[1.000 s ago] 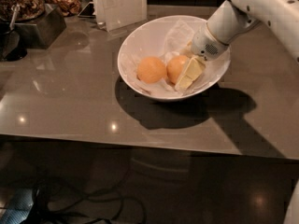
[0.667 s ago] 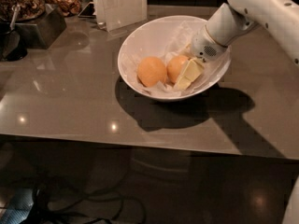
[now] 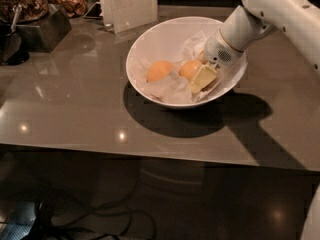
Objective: Pick orange from white bowl
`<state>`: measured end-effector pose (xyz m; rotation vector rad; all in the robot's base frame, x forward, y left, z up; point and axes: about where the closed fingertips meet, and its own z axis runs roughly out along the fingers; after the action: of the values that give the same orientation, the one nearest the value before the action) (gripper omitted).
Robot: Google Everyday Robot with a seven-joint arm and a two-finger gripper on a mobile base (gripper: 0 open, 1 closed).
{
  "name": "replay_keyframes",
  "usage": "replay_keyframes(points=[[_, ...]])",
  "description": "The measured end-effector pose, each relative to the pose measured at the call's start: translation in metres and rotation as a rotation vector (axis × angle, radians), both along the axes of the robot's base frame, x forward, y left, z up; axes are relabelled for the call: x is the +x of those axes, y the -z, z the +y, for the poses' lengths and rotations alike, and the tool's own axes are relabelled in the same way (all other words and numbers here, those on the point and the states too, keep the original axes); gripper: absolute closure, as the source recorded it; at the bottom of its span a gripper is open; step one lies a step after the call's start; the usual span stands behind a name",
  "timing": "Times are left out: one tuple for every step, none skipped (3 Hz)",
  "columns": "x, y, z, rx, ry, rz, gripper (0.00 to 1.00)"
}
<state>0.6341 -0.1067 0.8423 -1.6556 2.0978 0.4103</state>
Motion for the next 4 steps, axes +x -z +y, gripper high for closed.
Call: replay_keyframes(points=[[-0.001, -0.003, -0.005, -0.010, 0.014, -0.015, 0.80], [-0.002, -0.015, -0.010, -0.027, 0.030, -0.034, 1.00], [-0.004, -0.030, -0.010, -0.027, 0.019, -0.055, 1.00], [-0.006, -0.039, -0.008, -0.014, 0.011, -0.067, 1.00]])
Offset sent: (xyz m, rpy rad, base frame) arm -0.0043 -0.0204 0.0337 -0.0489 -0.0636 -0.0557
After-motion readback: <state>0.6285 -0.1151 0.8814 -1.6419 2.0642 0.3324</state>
